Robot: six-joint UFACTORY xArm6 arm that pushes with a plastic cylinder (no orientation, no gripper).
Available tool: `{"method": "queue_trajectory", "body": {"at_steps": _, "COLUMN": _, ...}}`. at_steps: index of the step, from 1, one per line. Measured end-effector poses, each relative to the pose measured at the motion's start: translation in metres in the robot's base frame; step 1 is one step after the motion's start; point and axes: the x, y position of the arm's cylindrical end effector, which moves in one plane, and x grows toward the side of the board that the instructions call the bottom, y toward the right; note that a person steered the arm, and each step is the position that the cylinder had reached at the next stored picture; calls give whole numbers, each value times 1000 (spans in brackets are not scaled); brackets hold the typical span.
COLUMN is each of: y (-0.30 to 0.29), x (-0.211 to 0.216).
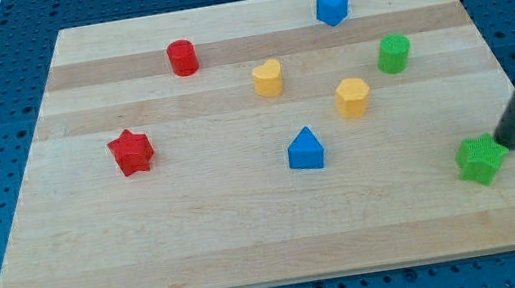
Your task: Push the green star towards bottom center
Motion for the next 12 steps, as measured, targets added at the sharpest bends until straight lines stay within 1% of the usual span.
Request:
{"method": "queue_trajectory", "body": {"at_steps": 1, "y": -70, "x": 19}}
{"method": "queue_trajectory", "body": {"at_steps": 2, "y": -90, "x": 20}}
{"method": "queue_trajectory", "body": {"at_steps": 4, "y": 24, "x": 25}}
{"method": "queue_trajectory", "body": {"at_steps": 5, "y": 9, "x": 59}}
{"method": "queue_trajectory", "body": {"at_steps": 6, "y": -42, "x": 78}}
{"method": "queue_trajectory", "body": {"at_steps": 7, "y": -103, "x": 77}}
{"method": "queue_trajectory", "body": {"at_steps": 8, "y": -95, "x": 79}}
{"method": "queue_trajectory", "body": {"at_steps": 9, "y": -39, "x": 67}}
{"method": "queue_trajectory", "body": {"at_steps": 10, "y": -44, "x": 33}}
{"method": "queue_trajectory", "body": {"at_steps": 11, "y": -101, "x": 31}}
{"method": "queue_trajectory", "body": {"at_steps": 12, "y": -139, "x": 31}}
